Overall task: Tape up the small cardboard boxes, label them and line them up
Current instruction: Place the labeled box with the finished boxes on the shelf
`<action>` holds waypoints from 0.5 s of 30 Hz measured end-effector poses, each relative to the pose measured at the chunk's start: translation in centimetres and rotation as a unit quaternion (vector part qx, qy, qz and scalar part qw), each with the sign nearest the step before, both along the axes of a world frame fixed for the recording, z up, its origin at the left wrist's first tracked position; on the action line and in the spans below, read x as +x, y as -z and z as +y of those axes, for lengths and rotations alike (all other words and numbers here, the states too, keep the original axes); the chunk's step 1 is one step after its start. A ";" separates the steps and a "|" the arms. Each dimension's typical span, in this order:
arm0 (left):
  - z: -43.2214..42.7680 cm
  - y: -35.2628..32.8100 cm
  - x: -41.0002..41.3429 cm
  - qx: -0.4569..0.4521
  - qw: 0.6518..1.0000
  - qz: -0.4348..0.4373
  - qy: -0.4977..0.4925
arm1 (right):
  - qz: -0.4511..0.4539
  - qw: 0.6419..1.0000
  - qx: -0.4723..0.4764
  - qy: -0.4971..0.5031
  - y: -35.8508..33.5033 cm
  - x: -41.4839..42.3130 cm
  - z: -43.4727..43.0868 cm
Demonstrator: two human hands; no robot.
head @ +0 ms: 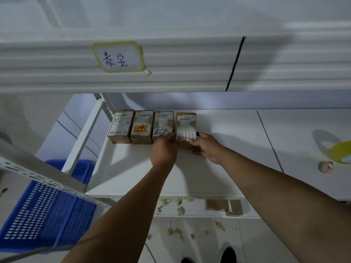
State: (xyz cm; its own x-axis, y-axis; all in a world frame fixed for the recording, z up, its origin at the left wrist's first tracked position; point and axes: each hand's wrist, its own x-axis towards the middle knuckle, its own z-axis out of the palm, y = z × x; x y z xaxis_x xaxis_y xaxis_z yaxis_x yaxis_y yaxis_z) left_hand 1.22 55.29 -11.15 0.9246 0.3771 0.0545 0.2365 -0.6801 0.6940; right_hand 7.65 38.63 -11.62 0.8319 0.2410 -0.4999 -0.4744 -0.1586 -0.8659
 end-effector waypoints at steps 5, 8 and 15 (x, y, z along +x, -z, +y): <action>0.1 0.0 0.3 0.043 0.999 -0.002 0.020 | 0.006 1.000 -0.010 -0.020 -0.5 0.4 0.2; 0.0 0.2 0.5 0.046 0.999 -0.004 0.006 | -0.017 0.998 -0.050 -0.024 -0.3 0.7 0.3; 0.2 0.8 0.9 0.058 0.998 -0.025 -0.002 | -0.074 0.994 -0.085 -0.005 -0.4 0.5 0.7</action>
